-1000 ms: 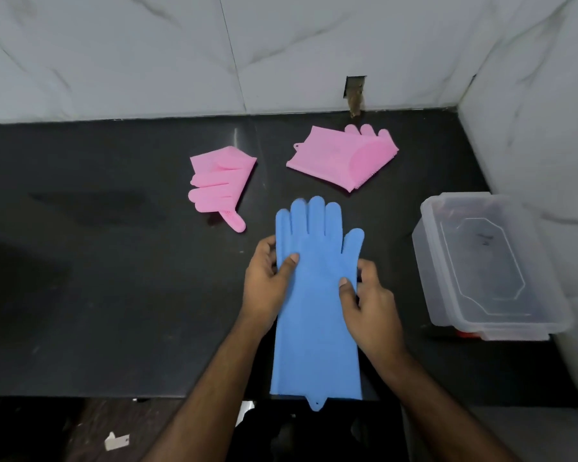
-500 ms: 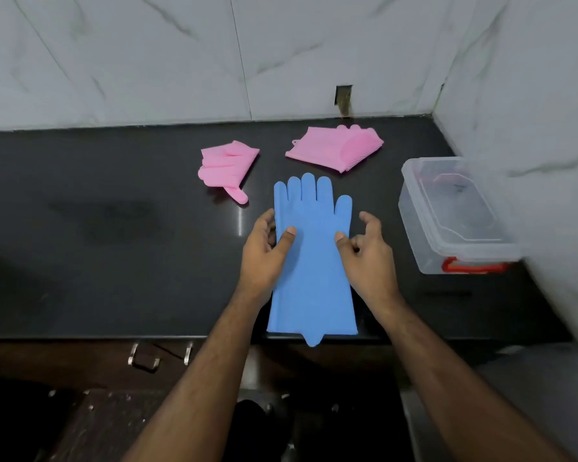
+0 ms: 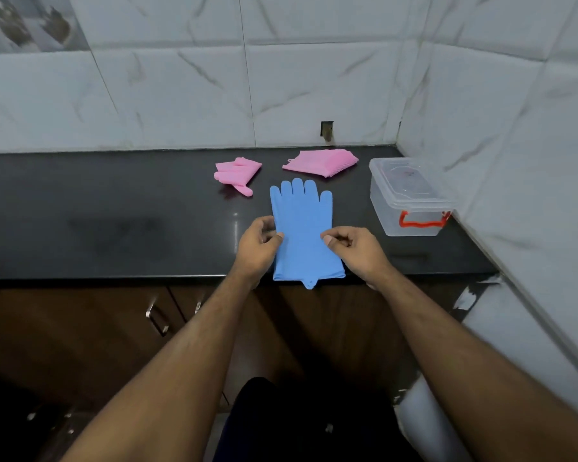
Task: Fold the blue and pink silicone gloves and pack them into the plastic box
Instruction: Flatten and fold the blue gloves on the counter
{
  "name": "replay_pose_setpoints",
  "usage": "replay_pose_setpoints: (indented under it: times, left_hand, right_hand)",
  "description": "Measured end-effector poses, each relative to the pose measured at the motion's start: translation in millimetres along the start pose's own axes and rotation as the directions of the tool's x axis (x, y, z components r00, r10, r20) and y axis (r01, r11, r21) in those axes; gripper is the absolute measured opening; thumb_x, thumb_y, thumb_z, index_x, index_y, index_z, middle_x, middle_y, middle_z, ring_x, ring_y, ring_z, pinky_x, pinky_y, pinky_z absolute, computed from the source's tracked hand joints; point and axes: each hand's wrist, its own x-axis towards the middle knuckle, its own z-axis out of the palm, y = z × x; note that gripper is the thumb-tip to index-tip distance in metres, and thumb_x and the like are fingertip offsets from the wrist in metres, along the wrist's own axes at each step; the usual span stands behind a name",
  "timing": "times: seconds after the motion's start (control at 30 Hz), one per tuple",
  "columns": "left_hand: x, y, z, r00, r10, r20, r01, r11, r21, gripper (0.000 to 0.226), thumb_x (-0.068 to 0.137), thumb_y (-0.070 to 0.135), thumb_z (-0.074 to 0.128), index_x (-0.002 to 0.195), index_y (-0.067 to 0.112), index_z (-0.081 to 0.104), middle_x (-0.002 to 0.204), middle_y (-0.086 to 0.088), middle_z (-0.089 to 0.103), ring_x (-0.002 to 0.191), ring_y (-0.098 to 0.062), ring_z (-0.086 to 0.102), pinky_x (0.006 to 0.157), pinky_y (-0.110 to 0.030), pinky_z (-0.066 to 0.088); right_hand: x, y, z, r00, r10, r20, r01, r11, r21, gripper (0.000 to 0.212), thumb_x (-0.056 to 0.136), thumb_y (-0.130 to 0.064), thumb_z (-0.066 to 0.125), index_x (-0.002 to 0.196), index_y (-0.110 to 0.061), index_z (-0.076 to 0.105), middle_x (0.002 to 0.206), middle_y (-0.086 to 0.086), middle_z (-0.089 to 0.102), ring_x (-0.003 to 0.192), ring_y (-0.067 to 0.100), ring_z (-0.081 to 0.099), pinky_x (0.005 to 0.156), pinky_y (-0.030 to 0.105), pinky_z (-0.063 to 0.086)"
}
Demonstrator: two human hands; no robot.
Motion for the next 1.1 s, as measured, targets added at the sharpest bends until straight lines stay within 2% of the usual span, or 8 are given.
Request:
replay_pose_setpoints:
  times: [0.1,0.23,0.3,0.53,0.7,0.8,0.97,1.1]
  left_hand:
    - [-0.3,-0.9,0.3,1.000,0.023,0.009,-0.024,0.995,0.097,0.032,0.101,0.010,0.060,0.133,0.009,0.059,0.117,0.004,0.069,0.096,0.001,0.066,0.073,-0.003,0.051]
    - [5.9,-2.1,3.2,1.000,0.012,0.025,-0.015,0.992,0.121,0.039,0.098,0.007,0.065,0.136,0.006,0.058,0.122,-0.004,0.070,0.108,-0.015,0.069,0.095,-0.024,0.056]
    - [10.6,-3.6,2.7,1.000,-0.002,0.017,0.000,0.992,0.127,0.039,0.097,0.006,0.066,0.135,0.007,0.059,0.120,-0.004,0.070,0.107,-0.017,0.069,0.097,-0.029,0.057]
    - [17.5,-9.4,0.0,1.000,0.009,0.020,-0.011,0.996,0.092,0.040,0.094,0.001,0.064,0.133,0.010,0.061,0.115,-0.002,0.071,0.104,-0.016,0.070,0.088,-0.023,0.058]
    - [18.0,-11.3,3.3,0.999,0.030,0.015,-0.031,0.991,0.130,0.045,0.093,0.000,0.062,0.136,0.013,0.059,0.117,0.004,0.069,0.099,-0.006,0.068,0.073,-0.005,0.050]
    - [18.9,-11.6,2.3,0.999,0.042,0.021,-0.045,0.989,0.139,0.050,0.092,-0.001,0.062,0.140,0.012,0.057,0.126,0.000,0.065,0.108,-0.010,0.065,0.082,-0.010,0.050]
    - [18.4,-12.2,0.6,0.994,0.073,0.078,-0.085,0.984,0.158,0.053,0.093,-0.001,0.064,0.142,0.015,0.053,0.143,-0.003,0.050,0.120,-0.015,0.060,0.101,-0.025,0.053]
    - [17.8,-12.6,-0.1,0.991,0.094,0.099,-0.109,0.982,0.157,0.048,0.093,0.000,0.065,0.138,0.015,0.058,0.143,-0.002,0.045,0.120,-0.015,0.059,0.103,-0.026,0.052]
  right_hand:
    - [3.8,2.8,-1.1,0.999,0.026,-0.032,-0.024,0.998,0.062,0.026,0.095,-0.028,0.071,0.117,-0.016,0.076,0.106,-0.011,0.077,0.101,0.004,0.071,0.097,0.028,0.057]
    - [10.0,7.6,0.0,0.997,0.042,-0.071,-0.038,0.998,0.051,0.021,0.093,-0.021,0.074,0.112,-0.015,0.078,0.100,-0.007,0.078,0.096,0.013,0.073,0.095,0.032,0.058]
    - [11.1,7.3,1.8,0.996,0.036,-0.081,-0.036,0.999,0.001,0.019,0.092,-0.022,0.075,0.110,-0.016,0.078,0.096,-0.009,0.078,0.090,0.011,0.072,0.091,0.029,0.059]
    - [7.2,5.7,2.6,0.998,0.013,-0.060,-0.017,0.997,-0.076,0.016,0.092,-0.025,0.075,0.107,-0.020,0.078,0.063,-0.026,0.064,0.058,-0.006,0.055,0.064,0.012,0.045]
    - [4.2,0.4,-0.5,0.999,0.023,-0.037,-0.026,0.996,-0.083,0.012,0.091,-0.021,0.075,0.103,-0.022,0.077,0.059,-0.013,0.056,0.059,0.008,0.046,0.060,0.023,0.044]
    - [0.9,-3.2,1.6,0.999,-0.003,-0.040,-0.003,0.987,-0.160,0.014,0.090,-0.019,0.075,0.101,-0.027,0.074,0.066,-0.001,0.056,0.059,0.010,0.047,0.058,0.025,0.044]
    - [0.5,-5.4,0.5,0.999,0.009,-0.038,-0.015,0.988,-0.154,0.022,0.087,-0.015,0.074,0.097,-0.035,0.071,0.077,0.003,0.061,0.064,0.011,0.052,0.060,0.027,0.047]
    - [0.3,-4.7,0.9,0.999,0.017,-0.047,-0.024,0.989,-0.147,0.021,0.087,-0.016,0.074,0.099,-0.033,0.073,0.090,0.009,0.066,0.066,0.011,0.055,0.064,0.031,0.051]
